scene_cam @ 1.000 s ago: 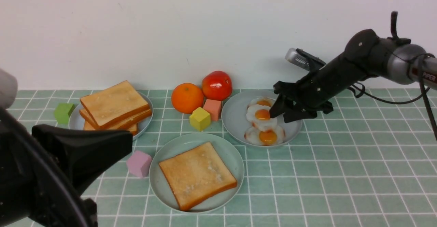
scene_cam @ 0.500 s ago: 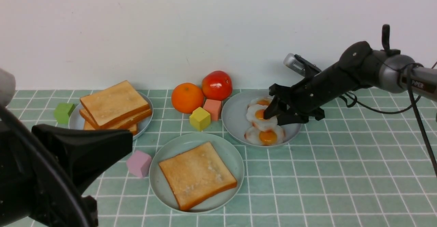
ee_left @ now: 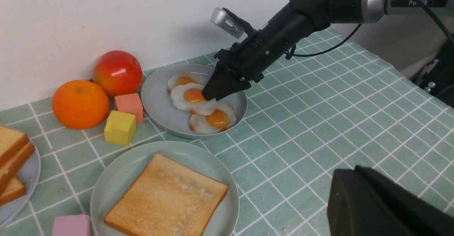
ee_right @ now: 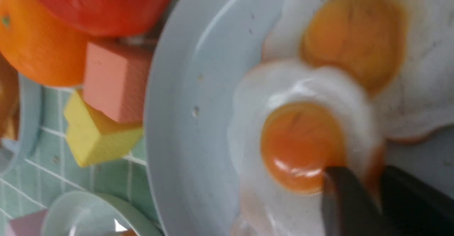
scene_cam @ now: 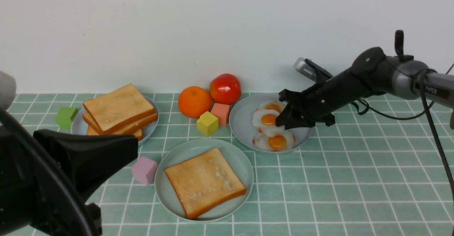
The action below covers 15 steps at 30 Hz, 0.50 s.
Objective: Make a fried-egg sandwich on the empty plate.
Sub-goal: Use the right arm to grab a fried egg, then use the right arm to place the fried egg on the slice of bread in the middle
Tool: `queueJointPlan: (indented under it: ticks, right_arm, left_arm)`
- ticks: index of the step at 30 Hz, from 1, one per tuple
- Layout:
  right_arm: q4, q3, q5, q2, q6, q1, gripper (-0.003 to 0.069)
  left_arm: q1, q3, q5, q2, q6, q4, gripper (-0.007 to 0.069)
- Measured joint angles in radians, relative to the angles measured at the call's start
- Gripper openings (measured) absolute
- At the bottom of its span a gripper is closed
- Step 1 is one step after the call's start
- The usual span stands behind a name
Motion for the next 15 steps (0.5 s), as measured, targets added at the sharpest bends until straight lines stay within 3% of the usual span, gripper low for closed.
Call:
queueJointPlan:
  ticks: [8,15]
  right_arm:
    - [0.004,0.001,0.016,-0.045,-0.049,0.000,0.0069]
    - [-0.014,0.002,0.203,-0.252,-0.093,0.016,0.0069]
  left_arm:
    - [0.000,0.000,0.034,0.000,-0.001,0.001,-0.0013]
    - [0.000,0.000,0.171,0.000,-0.009,0.119,-0.0013]
